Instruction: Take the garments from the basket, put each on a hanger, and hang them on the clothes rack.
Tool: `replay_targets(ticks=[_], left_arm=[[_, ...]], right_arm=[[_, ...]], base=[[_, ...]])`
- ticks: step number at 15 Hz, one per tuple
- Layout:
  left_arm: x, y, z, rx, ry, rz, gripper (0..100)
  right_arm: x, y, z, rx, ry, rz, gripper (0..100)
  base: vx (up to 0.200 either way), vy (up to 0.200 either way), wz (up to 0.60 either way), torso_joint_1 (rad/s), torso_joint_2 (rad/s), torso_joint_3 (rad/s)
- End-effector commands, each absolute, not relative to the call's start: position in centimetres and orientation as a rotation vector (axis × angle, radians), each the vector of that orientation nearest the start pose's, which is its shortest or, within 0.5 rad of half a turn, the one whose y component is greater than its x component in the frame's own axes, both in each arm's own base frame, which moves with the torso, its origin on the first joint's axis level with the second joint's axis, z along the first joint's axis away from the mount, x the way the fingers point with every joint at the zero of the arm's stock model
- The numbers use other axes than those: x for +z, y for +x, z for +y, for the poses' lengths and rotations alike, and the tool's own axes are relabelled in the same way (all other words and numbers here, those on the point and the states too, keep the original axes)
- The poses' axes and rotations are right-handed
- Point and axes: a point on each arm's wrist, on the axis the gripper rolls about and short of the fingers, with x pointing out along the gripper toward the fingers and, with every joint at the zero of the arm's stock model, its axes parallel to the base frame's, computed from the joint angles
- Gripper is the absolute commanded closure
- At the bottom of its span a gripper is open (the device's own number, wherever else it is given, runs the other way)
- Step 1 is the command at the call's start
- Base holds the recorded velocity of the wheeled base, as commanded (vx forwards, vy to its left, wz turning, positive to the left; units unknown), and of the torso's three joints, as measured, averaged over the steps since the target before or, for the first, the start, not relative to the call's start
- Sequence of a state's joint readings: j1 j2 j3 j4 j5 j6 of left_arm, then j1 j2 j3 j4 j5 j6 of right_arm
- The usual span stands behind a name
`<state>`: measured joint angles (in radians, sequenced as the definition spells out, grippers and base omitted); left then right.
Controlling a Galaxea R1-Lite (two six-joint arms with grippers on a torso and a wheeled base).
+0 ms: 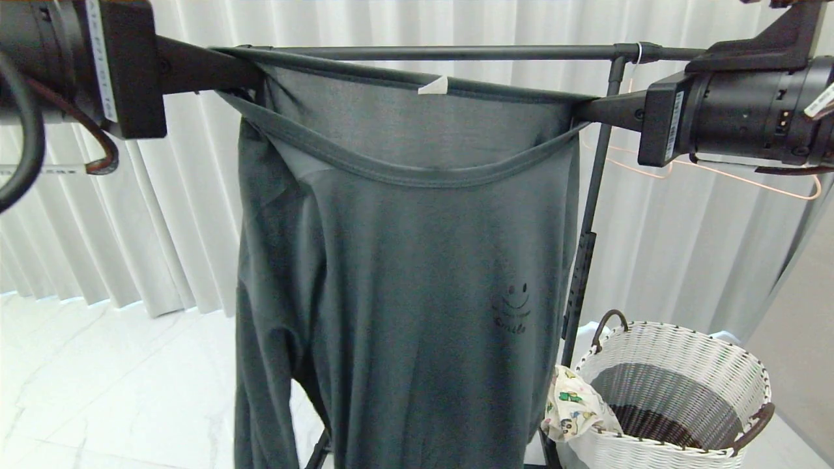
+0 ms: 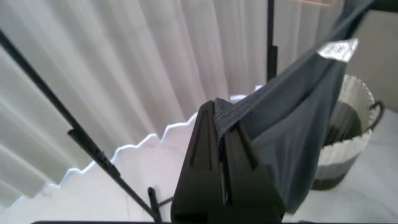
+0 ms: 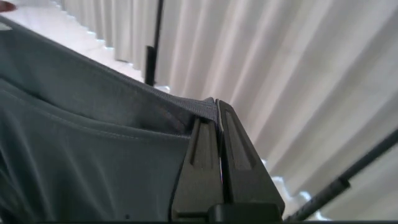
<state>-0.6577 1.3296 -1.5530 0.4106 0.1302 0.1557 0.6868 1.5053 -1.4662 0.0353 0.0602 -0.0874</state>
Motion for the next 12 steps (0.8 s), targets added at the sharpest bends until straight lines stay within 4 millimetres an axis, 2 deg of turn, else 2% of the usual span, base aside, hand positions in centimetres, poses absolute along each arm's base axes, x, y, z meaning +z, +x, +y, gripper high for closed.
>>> replay_targets(ticks=[1, 4, 7, 12], left_arm=[[37.6, 15.2, -12.5, -0.586, 0.233, 0.169, 100], [36.5, 16.0, -15.3, -0.635, 0.167, 0.246, 100], [35.7, 16.0, -17.0, -0.623, 0.198, 0.268, 100], [35.6, 15.5, -17.1, -0.582, 0.269, 0.249, 100]], right_arm=[[36.4, 20.1, 15.3, 0.708, -0.105, 0.04, 100], [37.3, 19.6, 12.5, 0.631, -0.096, 0.024, 100], [37.4, 18.1, 11.2, 0.622, -0.109, 0.071, 100], [37.9, 16.0, 10.0, 0.621, -0.114, 0.088, 100]], base=[[0.0, 0.0, 0.0, 0.0, 0.0, 0.0], [0.0, 0.0, 0.0, 0.0, 0.0, 0.0], [0.0, 0.0, 0.0, 0.0, 0.0, 0.0], [0.0, 0.0, 0.0, 0.0, 0.0, 0.0]])
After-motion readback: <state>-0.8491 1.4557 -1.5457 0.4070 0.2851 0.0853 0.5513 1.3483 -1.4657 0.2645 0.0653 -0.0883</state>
